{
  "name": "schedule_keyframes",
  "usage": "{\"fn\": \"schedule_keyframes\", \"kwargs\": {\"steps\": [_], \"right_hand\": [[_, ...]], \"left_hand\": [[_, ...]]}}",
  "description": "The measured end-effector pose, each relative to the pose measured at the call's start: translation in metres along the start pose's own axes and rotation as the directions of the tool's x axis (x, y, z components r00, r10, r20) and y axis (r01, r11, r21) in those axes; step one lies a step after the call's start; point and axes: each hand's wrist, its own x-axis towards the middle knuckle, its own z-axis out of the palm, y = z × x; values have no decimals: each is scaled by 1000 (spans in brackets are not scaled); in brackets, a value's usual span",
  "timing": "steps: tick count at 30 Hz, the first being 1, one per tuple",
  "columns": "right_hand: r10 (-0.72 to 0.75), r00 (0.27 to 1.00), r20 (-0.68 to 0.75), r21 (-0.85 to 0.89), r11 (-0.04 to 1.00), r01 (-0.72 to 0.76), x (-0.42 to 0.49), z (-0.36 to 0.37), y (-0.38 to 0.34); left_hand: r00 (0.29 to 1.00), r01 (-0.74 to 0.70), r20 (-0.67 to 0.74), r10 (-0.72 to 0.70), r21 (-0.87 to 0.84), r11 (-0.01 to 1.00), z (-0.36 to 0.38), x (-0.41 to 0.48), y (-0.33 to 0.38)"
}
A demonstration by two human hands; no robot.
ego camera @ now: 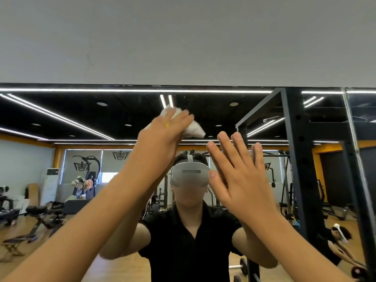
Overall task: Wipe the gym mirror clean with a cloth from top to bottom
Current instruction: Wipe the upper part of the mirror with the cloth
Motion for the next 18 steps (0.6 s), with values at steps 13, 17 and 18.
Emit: {"fn": "schedule_keyframes", "kwargs": {"steps": [13, 17, 18], "right_hand": [[-9, 1000, 3, -18, 1000, 9, 1, -1, 0], [-16, 1000, 0, -34, 999, 16, 0, 0, 1], [-18, 1000, -9, -26, 999, 17, 0, 0, 1]], "left_hand": [[999, -4, -54, -1, -86, 996, 25, -51, -12], [997, 76, 2, -76, -82, 994, 21, -14, 7], [998, 60, -2, -60, -63, 996, 21, 0, 13]]}}
